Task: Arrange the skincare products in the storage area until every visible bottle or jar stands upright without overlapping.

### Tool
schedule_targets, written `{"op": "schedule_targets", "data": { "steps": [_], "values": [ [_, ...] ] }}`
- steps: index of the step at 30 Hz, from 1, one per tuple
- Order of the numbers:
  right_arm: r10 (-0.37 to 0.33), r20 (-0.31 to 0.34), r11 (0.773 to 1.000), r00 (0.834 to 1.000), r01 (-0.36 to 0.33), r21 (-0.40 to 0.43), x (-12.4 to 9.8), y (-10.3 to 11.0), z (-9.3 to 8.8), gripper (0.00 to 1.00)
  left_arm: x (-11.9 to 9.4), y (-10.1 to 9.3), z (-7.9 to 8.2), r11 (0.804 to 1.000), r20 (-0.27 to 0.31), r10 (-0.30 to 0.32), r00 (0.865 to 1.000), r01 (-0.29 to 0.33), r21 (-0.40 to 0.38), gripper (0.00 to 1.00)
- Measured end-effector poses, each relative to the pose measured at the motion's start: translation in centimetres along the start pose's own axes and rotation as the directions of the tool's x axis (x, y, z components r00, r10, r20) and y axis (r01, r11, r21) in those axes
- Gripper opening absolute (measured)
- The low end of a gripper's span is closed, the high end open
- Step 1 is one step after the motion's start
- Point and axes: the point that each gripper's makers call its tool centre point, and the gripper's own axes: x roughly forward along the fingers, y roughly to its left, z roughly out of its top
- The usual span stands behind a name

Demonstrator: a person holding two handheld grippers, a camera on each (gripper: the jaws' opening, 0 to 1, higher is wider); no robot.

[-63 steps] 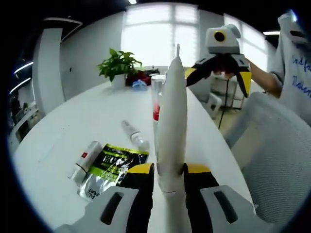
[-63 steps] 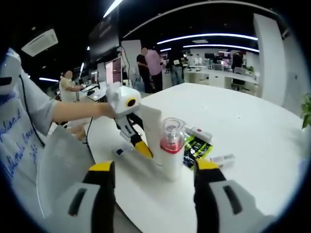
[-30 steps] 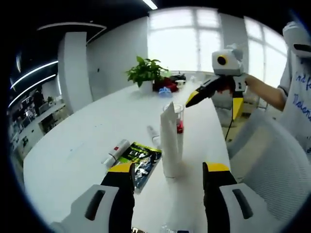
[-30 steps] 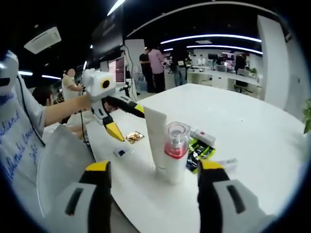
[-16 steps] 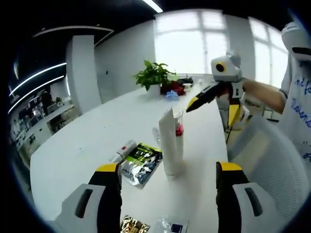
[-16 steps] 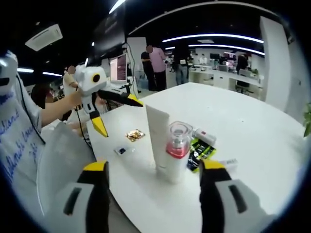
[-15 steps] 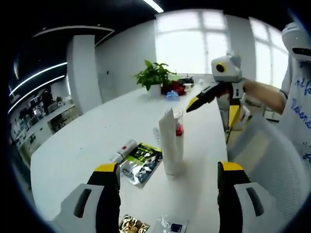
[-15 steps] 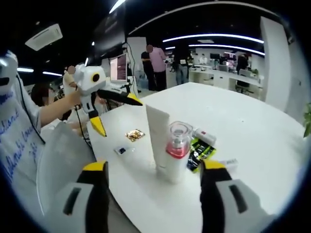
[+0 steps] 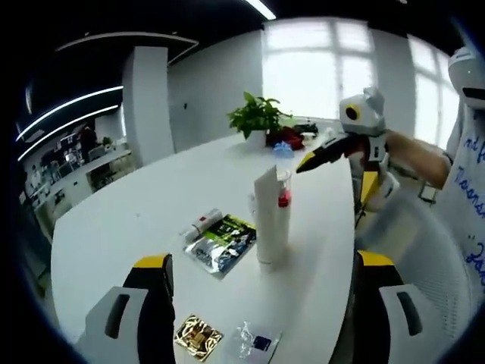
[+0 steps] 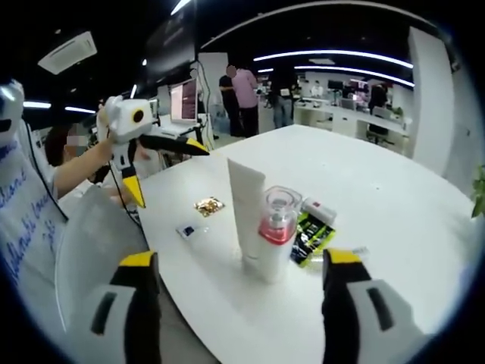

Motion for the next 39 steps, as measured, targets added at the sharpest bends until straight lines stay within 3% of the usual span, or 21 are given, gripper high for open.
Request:
{"op": "schedule_targets", "data": {
  "steps": [8, 11, 18, 27, 32, 39],
  "values": [
    [-0.001, -0.018, 1.000, 1.000, 0.001, -0.020, 0.2, -0.2, -0.1, 0.97, -1.2, 0.6, -0.3, 0.999, -0.008, 0.050, 0.999, -0.050, -0.008, 0.97],
    [-0.001, -0.027, 1.000, 1.000, 0.000, -0.030, 0.2, -0.2, -0.2, 0.99, -1.8, 1.4, -0.3, 0.995, -0.002, 0.096, 0.995, -0.096, -0.038, 0.97],
    [0.003, -0.053, 0.999, 0.999, -0.005, -0.041, 0.3, -0.8, -0.5, 1.00, -2.5, 1.2, -0.7, 0.993, -0.024, 0.110, 0.994, -0.111, -0.035, 0.97],
    [-0.036, -0.134, 0.988, 0.990, 0.015, -0.154, -0.2, -3.1, -1.1, 1.00, -3.2, 1.3, -1.1, 0.987, -0.033, 0.145, 0.989, -0.147, -0.064, 0.97],
    [-0.061, -0.226, 0.968, 0.972, 0.002, -0.249, -0.2, -4.3, -2.1, 1.00, -3.5, 1.1, -1.2, 0.986, -0.033, 0.150, 0.988, -0.152, -0.067, 0.97],
    [-0.076, -0.264, 0.946, 0.961, -0.014, -0.324, 0.2, -6.0, -1.7, 1.00, -3.6, 0.4, -0.9, 0.987, -0.020, 0.143, 0.990, -0.144, -0.073, 0.97]
  ]
}}
